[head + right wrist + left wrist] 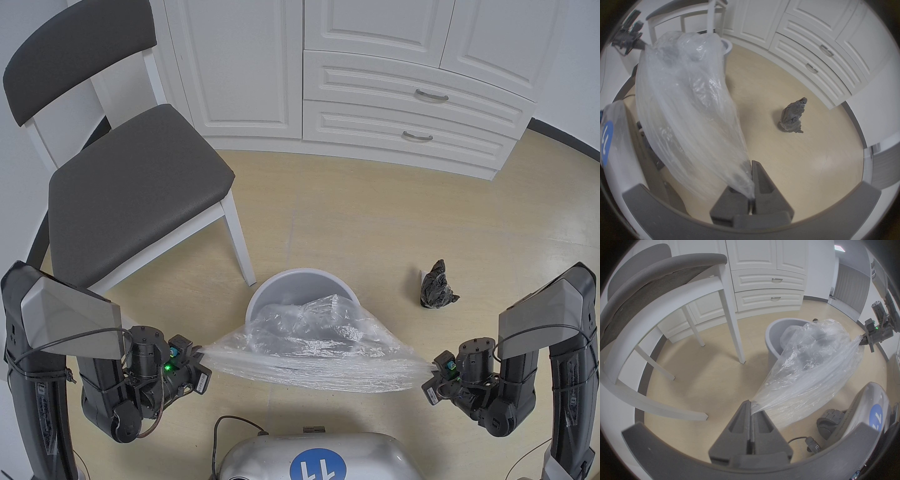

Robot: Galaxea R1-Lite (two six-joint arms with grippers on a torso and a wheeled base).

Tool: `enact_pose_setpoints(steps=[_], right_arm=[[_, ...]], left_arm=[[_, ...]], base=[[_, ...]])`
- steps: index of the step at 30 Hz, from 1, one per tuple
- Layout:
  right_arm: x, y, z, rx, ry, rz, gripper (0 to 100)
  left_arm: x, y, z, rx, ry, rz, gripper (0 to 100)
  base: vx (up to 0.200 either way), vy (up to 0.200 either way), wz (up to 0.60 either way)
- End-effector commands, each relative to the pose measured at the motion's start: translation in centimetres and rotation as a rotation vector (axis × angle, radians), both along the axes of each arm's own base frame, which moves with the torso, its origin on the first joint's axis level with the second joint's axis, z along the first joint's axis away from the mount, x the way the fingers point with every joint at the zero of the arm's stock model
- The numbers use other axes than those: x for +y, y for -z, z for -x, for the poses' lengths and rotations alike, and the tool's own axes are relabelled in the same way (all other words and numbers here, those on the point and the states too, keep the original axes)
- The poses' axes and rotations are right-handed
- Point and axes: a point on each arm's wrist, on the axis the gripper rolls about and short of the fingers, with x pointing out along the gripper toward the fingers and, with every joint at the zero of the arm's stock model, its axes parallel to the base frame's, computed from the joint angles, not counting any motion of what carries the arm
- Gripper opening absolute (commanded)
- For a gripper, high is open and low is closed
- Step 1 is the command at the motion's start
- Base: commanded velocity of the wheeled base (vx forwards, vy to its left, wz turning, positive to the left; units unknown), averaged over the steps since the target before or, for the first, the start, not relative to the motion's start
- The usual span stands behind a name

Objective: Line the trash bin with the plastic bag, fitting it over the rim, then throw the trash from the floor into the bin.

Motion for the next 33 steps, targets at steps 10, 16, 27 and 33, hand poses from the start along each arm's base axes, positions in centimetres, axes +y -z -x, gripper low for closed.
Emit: enact_pose_setpoints(steps=[10,16,27,33], right_arm=[[4.3,-2.6,-2.7,-0.200,0.018,-0.230,0],[4.1,-2.2,-2.7,-0.200,0.062,-0.214,0],[2.1,-1.3,-0.3,-0.094,0.032,-0.056,0],[2.4,-0.5,-1.1,-0.097,0.036,-0.058,0]], left_arm=[[1.1,-2.5,-0.8,-0.094,-0.046,0.037,0],[1.5,-3.3,-0.3,-0.104,-0.048,0.045,0],[1.5,-3.0,2.2,-0.023,0.051,0.045,0],[0.6,-0.4,1.5,0.046,0.069,0.026,0]], base=[[0.000,0.000,0.00],[0.000,0.000,0.00],[0.000,0.000,0.00],[0.000,0.000,0.00]])
